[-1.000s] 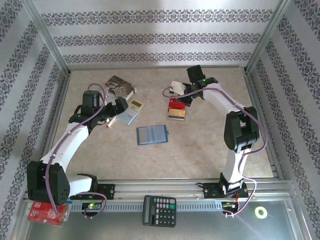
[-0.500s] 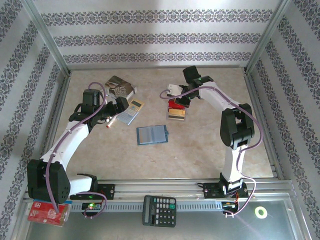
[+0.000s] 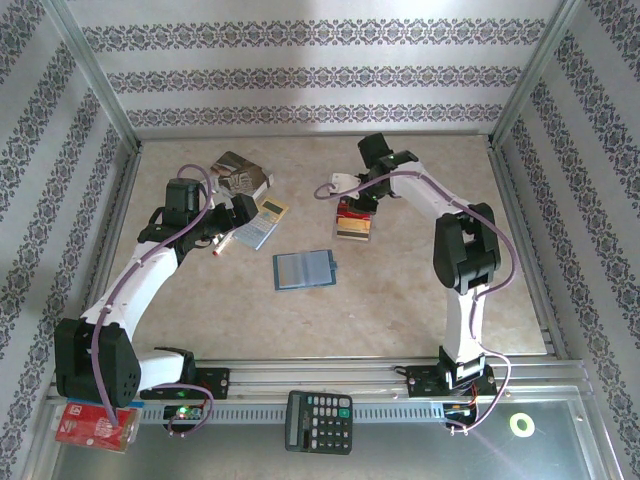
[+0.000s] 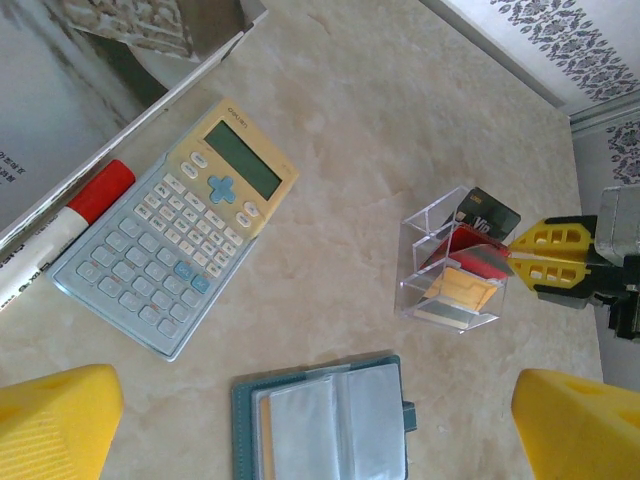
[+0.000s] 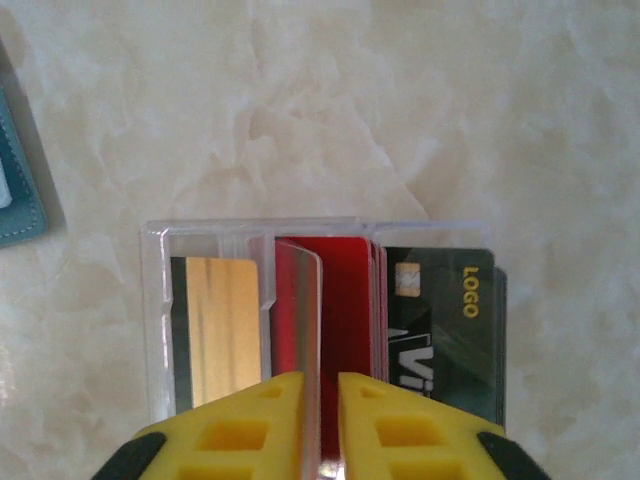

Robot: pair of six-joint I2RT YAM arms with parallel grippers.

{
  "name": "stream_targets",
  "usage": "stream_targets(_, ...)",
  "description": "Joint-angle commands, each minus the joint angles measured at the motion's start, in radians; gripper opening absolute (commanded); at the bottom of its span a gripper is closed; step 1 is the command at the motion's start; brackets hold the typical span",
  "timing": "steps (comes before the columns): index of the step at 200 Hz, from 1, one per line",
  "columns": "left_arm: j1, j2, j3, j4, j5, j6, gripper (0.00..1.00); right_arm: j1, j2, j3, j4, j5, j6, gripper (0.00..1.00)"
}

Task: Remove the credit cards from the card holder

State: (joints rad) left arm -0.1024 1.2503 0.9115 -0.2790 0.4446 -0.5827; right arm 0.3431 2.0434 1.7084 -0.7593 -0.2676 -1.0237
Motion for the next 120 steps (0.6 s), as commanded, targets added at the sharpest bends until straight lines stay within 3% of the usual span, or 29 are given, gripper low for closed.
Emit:
stream_targets(1,0.01,-0.017,0.006,-0.014,0.021,0.006,1.0,0.004,0.021,0.051,-0.02,0.028,0.02,0.2)
stream_targets(66,0.011,-0.017,-0.014,0.004,0.031,-0.008,1.0,0.015,-0.117,-0.053,0.042,0.0,0.161,0.25)
stream_targets(93,0.01,-0.013,-0.028,0.02,0.013,-0.015,1.0,0.048,-0.241,-0.195,0.168,0.013,0.344,0.23)
stream_targets(120,0.01,-0.004,-0.037,0.022,-0.02,-0.014,1.0,0.125,-0.362,-0.362,0.317,0.134,0.589,0.24)
